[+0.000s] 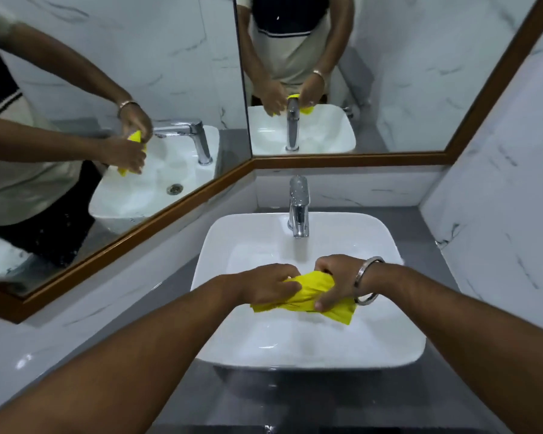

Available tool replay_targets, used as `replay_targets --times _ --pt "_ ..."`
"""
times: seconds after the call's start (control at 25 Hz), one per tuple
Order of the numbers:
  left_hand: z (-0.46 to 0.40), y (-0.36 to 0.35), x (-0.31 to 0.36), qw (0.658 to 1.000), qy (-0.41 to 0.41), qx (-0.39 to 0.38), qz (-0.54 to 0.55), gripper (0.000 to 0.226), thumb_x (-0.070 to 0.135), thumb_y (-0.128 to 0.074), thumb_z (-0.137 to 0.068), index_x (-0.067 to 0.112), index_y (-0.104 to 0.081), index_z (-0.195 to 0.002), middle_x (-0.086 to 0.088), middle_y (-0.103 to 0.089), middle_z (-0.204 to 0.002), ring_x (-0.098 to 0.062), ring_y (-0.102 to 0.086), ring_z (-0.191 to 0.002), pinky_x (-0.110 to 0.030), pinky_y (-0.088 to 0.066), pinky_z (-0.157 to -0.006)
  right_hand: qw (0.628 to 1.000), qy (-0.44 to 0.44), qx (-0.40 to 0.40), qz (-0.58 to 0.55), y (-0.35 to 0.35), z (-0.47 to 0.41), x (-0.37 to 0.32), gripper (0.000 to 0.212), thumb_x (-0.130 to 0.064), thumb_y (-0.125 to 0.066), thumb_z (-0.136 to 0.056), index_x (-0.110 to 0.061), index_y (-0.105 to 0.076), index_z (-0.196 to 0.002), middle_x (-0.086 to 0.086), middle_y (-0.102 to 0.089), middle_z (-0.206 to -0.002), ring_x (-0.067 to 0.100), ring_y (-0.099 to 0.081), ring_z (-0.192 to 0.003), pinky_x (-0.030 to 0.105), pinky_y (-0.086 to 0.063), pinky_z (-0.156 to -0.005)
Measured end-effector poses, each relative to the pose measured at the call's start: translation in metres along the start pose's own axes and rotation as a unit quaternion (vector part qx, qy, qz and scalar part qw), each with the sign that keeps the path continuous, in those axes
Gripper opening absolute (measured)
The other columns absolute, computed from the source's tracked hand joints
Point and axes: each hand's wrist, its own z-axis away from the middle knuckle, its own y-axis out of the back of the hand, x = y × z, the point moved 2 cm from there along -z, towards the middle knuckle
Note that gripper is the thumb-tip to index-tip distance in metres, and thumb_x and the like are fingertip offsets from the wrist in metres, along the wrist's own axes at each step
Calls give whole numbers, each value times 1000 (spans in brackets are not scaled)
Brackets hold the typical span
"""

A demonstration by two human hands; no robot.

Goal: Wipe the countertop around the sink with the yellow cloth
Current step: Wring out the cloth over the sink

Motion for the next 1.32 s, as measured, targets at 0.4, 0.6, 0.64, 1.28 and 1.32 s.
replay_targets --times 0.4,0.6,0.64,1.28,1.32 --pt "9 27 -8 933 -84 140 -320 25 41 -64 -83 25 -59 -101 -1 -67 -96 -26 -61 -89 -33 -42 -68 965 -172 97 170 -15 31 -28 17 -24 -55 -85 -16 -60 -99 12 -65 -102 32 -59 -95 34 -44 -73" --pt "4 37 25 920 -131 143 -339 12 28 -63 -87 26 -66 -97 -2 -69 -97 -27 -63 -90 -30 -41 -65 938 -236 231 104 -24 90 -23 13 -20 -54 -85 -23 -61 -95 9 -68 -96 32 -61 -89 37 -48 -73" --pt "1 34 35 921 -155 138 -330 13 27 -61 -87 27 -66 -99 -1 -69 -98 -26 -63 -91 -30 -43 -67 933 -243 253 75 -29 107 -22 15 -19 -55 -85 -24 -63 -97 8 -69 -99 31 -61 -92 36 -47 -75" --pt "11 -345 302 777 -520 -207 -288 38 29 -50 -87 18 -66 -119 -12 -71 -111 -32 -64 -99 -37 -49 -82 728 -470 427 -258 -350 532 3 37 -33 -63 -75 -7 -69 -101 7 -72 -94 7 -63 -84 14 -34 -68" --pt "11 -375 318 776 -513 -237 -282 36 26 -51 -85 18 -66 -117 -10 -71 -109 -30 -64 -99 -37 -49 -83 700 -489 443 -274 -371 554 9 38 -33 -63 -73 -6 -69 -100 3 -70 -85 -6 -59 -73 12 -35 -64"
